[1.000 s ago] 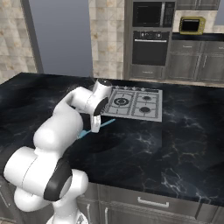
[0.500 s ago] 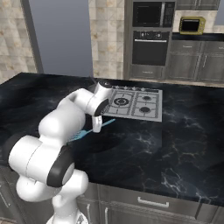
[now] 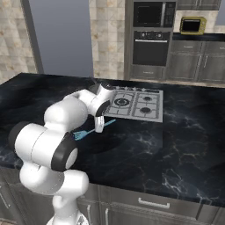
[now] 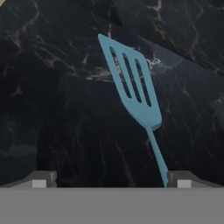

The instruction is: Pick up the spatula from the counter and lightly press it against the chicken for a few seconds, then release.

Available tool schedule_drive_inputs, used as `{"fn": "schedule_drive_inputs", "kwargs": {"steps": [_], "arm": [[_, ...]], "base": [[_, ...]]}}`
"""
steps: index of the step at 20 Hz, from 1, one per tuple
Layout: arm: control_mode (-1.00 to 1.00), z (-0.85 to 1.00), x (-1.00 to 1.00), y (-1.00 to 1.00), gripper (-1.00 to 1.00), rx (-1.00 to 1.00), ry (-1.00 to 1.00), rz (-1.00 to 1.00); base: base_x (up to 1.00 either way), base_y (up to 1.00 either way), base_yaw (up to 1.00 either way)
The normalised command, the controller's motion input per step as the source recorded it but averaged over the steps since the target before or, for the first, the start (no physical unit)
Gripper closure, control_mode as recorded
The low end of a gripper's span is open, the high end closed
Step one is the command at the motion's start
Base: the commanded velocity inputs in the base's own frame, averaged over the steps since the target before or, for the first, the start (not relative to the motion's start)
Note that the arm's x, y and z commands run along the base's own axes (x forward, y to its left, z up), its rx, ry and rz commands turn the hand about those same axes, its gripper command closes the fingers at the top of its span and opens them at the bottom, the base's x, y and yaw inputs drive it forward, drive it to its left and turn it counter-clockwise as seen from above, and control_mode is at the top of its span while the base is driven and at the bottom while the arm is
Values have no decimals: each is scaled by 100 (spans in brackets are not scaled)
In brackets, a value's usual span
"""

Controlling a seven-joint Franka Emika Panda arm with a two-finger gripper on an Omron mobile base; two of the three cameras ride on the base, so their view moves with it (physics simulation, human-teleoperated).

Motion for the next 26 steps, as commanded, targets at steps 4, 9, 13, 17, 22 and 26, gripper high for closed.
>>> {"fn": "schedule_drive_inputs", "kwargs": {"steps": [4,9,13,17,22,26], "arm": [[-100,-19,19,0,-100,-3,0,0],[-100,-15,22,0,-100,-3,0,0],[-100,-12,25,0,-100,-1,0,0],[-100,-13,22,0,-100,0,0,0],[-100,-15,21,0,-100,0,0,0],[-100,-16,20,0,-100,-1,0,0]], "base": [[0,0,0],[0,0,0],[0,0,0],[0,0,0],[0,0,0],[0,0,0]]}}
